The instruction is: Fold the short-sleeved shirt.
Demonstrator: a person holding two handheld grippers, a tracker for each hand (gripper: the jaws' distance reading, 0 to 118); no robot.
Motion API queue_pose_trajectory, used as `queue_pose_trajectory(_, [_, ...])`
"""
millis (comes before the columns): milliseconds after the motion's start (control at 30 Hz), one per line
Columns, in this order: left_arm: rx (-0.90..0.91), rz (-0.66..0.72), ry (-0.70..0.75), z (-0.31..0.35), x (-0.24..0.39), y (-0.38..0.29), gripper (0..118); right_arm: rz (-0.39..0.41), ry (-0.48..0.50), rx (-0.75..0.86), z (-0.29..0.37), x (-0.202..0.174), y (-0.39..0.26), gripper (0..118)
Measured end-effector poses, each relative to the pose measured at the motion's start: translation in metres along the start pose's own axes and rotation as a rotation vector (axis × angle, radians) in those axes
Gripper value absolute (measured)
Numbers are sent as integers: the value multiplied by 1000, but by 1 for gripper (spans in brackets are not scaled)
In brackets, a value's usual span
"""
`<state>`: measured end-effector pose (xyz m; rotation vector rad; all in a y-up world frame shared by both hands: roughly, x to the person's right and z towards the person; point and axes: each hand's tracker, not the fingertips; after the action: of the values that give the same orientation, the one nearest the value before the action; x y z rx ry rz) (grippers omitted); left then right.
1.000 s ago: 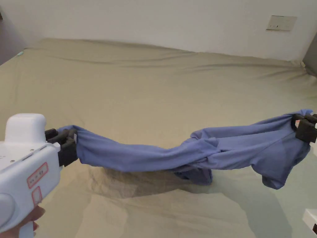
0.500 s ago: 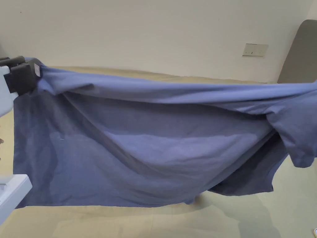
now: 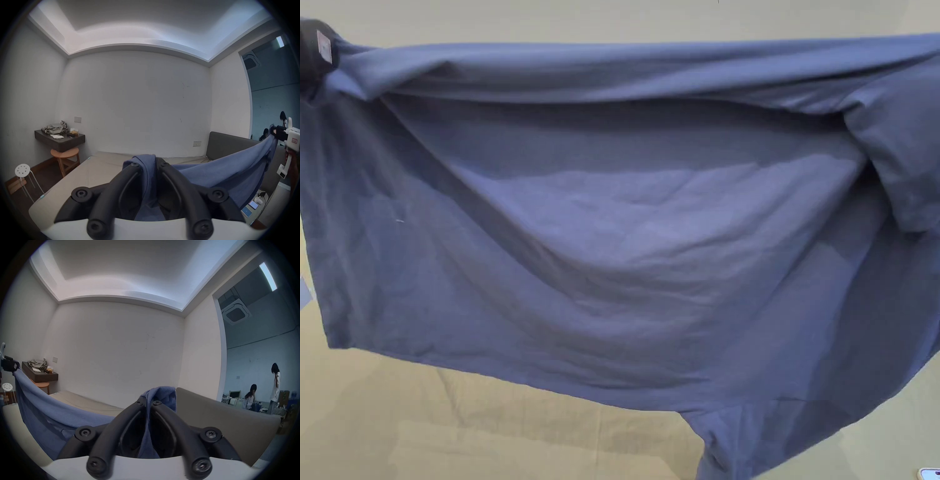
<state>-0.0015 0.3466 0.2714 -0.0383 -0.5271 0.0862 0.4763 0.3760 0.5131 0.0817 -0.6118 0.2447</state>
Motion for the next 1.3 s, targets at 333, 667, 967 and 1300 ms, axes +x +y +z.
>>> queue_pose_trajectory(333, [-20, -76, 29, -80, 1, 27, 12, 76, -56, 5, -62, -9, 14, 6])
queue_pose_trajectory(667, [-49, -73, 42, -175, -7, 40, 12, 61, -92, -7, -177, -45, 33, 6])
queue_pose_trajectory(967, [-87, -91, 42, -251, -9, 38, 12, 60, -133, -50, -245, -64, 25, 6])
queue_pose_trajectory(1300, [-193, -110, 48, -306, -23, -22, 12, 153, -113, -152, -271, -92, -37, 6])
